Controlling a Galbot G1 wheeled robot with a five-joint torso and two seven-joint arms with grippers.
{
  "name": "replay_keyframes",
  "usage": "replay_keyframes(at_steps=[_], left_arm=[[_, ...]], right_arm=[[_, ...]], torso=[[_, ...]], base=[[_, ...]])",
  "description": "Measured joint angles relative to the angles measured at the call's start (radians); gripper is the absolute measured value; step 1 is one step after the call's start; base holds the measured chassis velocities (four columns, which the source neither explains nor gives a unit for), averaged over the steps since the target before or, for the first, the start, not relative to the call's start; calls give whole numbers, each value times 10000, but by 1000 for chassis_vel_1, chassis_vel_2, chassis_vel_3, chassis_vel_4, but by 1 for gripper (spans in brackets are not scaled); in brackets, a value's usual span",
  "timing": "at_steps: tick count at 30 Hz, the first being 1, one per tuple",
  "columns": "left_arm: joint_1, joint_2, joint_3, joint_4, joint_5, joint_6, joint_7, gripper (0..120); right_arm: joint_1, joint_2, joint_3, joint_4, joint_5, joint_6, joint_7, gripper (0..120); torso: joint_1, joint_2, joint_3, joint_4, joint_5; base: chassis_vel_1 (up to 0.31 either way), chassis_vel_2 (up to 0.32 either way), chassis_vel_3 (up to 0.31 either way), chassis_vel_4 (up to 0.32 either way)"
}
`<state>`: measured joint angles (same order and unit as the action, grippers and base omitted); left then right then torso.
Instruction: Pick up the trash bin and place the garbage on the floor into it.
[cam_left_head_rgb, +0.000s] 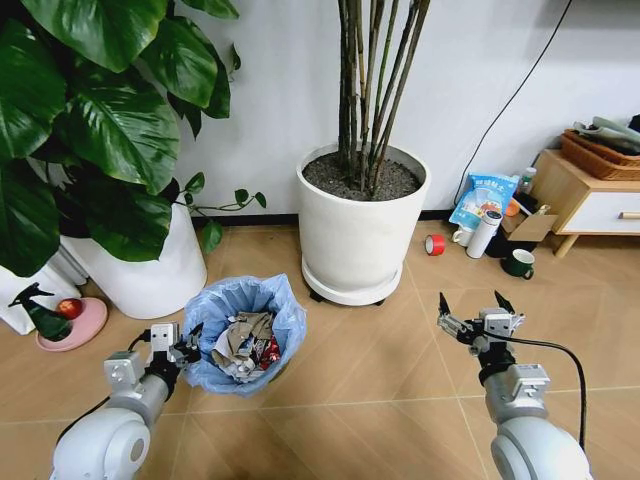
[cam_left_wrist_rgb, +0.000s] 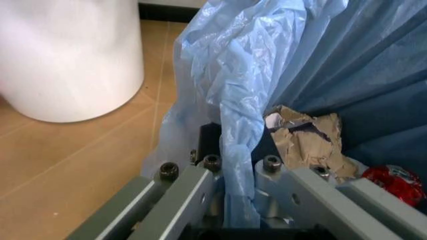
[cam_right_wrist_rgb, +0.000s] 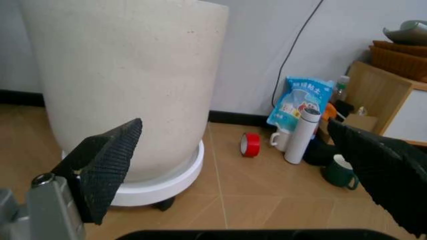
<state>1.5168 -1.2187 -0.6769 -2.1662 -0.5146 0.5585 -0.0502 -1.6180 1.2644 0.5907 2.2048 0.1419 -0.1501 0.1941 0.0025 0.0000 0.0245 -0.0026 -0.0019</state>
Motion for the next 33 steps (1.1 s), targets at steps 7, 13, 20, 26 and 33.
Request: replay_keyframes(at_steps=[7, 13, 20, 26, 33], left_arm=[[-58, 35, 110, -1, -14, 10, -3, 0], [-61, 43, 145, -34, -22, 13, -3, 0], [-33, -17, 156, -98, -26, 14, 2, 0], [-10, -18, 159, -143, -30, 14, 18, 0], [-22, -56, 235, -170, -38, 15, 29, 0]], right_arm=[[-7, 18, 11, 13, 6, 90, 2, 100], [-32, 30, 19, 15, 2, 112, 2, 100], [-88, 38, -120, 35, -146, 108, -8, 100], [-109, 40, -149, 41, -219, 93, -28, 100], [-145, -38, -99, 88, -216, 99, -29, 100]], torso=[[-1, -1, 0, 2, 0], [-1, 0, -1, 0, 2], [-2, 0, -1, 0, -2], [-2, 0, -2, -1, -2], [0, -1, 0, 0, -2]], base=[[187, 7, -190, 11], [132, -137, -131, 129], [92, -150, -107, 152], [126, -86, -118, 73], [173, -6, -183, 5]])
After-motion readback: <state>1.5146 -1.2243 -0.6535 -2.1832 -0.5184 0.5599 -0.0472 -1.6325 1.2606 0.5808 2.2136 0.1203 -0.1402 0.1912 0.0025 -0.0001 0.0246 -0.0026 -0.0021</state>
